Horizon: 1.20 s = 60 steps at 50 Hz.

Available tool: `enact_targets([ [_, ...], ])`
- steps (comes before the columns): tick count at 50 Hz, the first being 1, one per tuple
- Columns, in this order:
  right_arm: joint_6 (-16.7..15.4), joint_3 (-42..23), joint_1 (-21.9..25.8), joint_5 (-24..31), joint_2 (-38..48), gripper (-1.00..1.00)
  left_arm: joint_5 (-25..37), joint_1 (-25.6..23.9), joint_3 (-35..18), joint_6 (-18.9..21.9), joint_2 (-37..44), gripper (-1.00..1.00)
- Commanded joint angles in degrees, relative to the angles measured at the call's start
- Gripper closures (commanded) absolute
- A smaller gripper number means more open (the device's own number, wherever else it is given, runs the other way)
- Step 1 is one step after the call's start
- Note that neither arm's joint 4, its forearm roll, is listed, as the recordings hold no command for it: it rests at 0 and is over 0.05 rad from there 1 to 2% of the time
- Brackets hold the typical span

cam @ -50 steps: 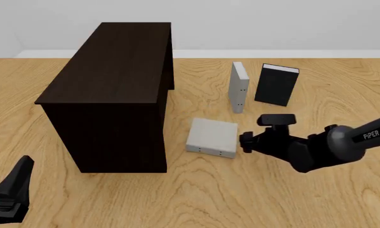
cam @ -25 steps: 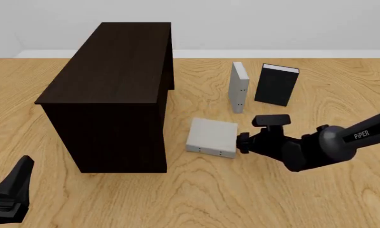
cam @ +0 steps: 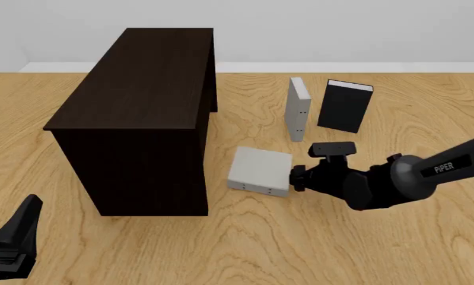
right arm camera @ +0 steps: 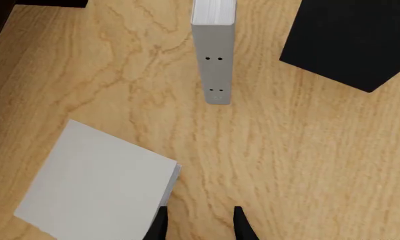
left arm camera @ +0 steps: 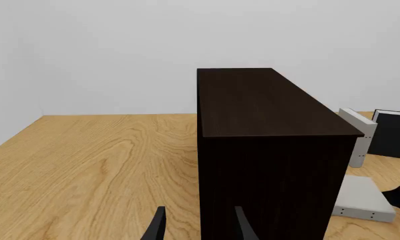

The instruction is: Pick up the book on the right and place it under the cabinet shelf.

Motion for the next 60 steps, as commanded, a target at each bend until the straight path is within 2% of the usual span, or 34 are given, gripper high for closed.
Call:
enact_targets([
  [1, 12.19, -4.22, 4.35, 0.29, 0.72, -1.0, 0.0, 0.0, 0.0, 0.01, 0.0, -1.0],
  [31, 13.37, -9.56, 9.77, 2.77, 1.21, -1.0, -0.01, -0.01, 0.0, 0.01, 0.0, -1.0],
  [60, 14.78, -16.25, 14.96, 4.07, 6.44, -1.0, 0.0, -0.01, 0.0, 0.0, 0.0, -1.0],
])
